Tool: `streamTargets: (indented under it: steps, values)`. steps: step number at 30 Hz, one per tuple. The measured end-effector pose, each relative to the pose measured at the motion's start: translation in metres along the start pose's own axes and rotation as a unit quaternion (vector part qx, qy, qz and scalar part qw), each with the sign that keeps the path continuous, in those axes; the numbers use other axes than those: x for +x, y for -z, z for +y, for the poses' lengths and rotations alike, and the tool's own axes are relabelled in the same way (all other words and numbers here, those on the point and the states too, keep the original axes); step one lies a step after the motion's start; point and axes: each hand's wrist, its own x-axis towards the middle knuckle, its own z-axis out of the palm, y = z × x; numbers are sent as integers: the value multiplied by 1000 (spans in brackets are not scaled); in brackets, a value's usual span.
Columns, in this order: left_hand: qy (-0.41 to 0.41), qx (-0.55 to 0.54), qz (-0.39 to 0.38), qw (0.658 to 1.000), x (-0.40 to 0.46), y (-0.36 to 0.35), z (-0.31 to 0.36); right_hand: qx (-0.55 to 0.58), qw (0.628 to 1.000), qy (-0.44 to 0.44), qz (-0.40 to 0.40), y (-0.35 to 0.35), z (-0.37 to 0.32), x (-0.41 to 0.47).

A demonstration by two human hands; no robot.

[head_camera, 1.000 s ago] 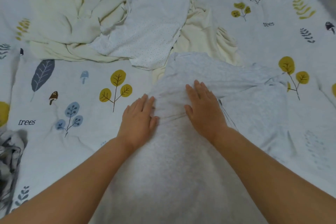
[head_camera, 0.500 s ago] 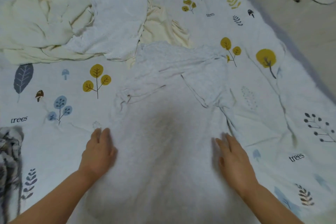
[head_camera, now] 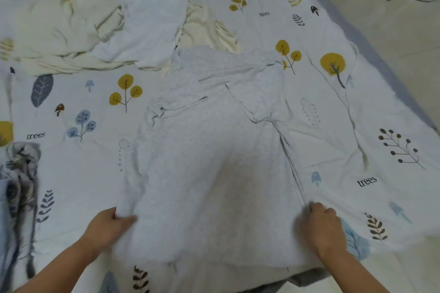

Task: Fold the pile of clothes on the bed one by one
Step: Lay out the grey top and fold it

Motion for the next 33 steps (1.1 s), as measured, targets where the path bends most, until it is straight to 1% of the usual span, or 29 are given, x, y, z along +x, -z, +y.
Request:
streamTargets:
  steps: [3,6,8,10,12,15,19,21,22,23,25,26,27,28,29,30,31,33]
  values:
    - [-24,36,19,999,-16,-8,-4,51,999,13,-2,-2,10,-3]
    - [-55,57,52,995,-28,-9,-2,139,990,-23,15,-2,18,-7]
    - [-68,67,76,993,-33,-7,2,174,984,-26,-13,1,22,-11]
    - [-78,63,113,989,-37,-2,4,168,984,-10,-63,2,27,-11]
    - [-84,43,142,985,-41,5,10,120,988,25,-89,10,30,-13]
    - [-95,-5,156,983,-45,21,19,149,985,59,-61,26,33,-12]
    - [-114,-51,148,981,-44,44,46,274,957,96,-11,61,27,-10]
    - [-112,-108,133,979,-41,57,64,331,934,132,4,82,20,-7]
    - [-112,-151,109,976,-38,65,73,377,916,136,2,91,16,-2]
    - [-107,-212,72,969,-34,73,82,443,888,124,-13,101,10,2]
    - [-94,-341,1,935,-19,90,102,587,802,76,-81,121,-1,14]
    - [-85,-392,-22,916,-13,97,110,635,763,56,-109,128,-4,20]
    - [-81,-430,-39,898,-3,103,118,663,736,50,-127,137,-9,27]
    - [-85,-455,-54,885,8,109,126,673,725,58,-133,143,-14,37]
    - [-97,-464,-65,878,18,113,134,665,731,76,-129,150,-21,45]
    - [-116,-457,-69,879,27,115,143,648,747,98,-115,155,-28,55]
    - [-137,-433,-62,889,36,116,152,623,768,118,-92,160,-36,62]
    - [-172,-366,-22,914,55,117,170,572,808,141,-20,169,-52,79]
